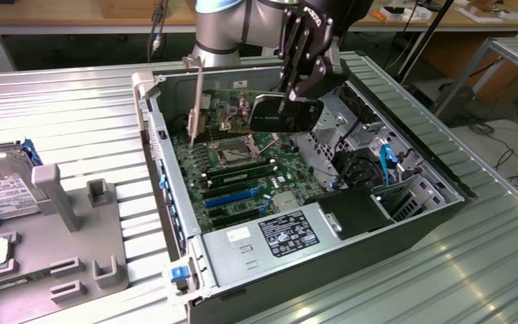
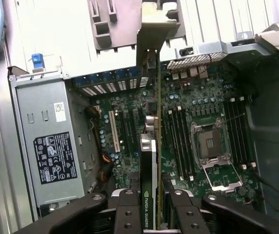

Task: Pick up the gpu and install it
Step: 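Insert the gpu into the slot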

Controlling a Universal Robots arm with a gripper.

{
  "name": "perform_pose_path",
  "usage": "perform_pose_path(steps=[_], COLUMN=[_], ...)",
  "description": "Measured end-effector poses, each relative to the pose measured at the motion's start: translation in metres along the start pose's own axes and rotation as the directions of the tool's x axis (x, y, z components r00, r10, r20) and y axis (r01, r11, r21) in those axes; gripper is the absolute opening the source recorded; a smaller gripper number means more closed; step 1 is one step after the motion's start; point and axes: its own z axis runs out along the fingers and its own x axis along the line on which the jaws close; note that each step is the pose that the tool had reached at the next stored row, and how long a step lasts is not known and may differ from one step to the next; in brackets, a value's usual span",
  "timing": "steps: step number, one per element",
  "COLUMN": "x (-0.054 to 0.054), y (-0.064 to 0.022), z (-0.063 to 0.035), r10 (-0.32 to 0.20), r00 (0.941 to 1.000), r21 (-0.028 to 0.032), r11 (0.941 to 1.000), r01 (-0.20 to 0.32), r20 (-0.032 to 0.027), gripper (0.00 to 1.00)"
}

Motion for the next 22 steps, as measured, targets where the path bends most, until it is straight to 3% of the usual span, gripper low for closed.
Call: perform_pose_path(steps=[4, 22], x=[0.0000, 0.0001], y=[0.0000, -0.0004], z=[0.0000, 0.0048], r10=[-0.045, -0.045], r00=[0.9990, 0.9990], r21=[-0.0010, -0.0004], r11=[0.9990, 0.9990], r01=[0.045, 0.045], r20=[-0.0038, -0.0038], gripper=[0.27, 0.27])
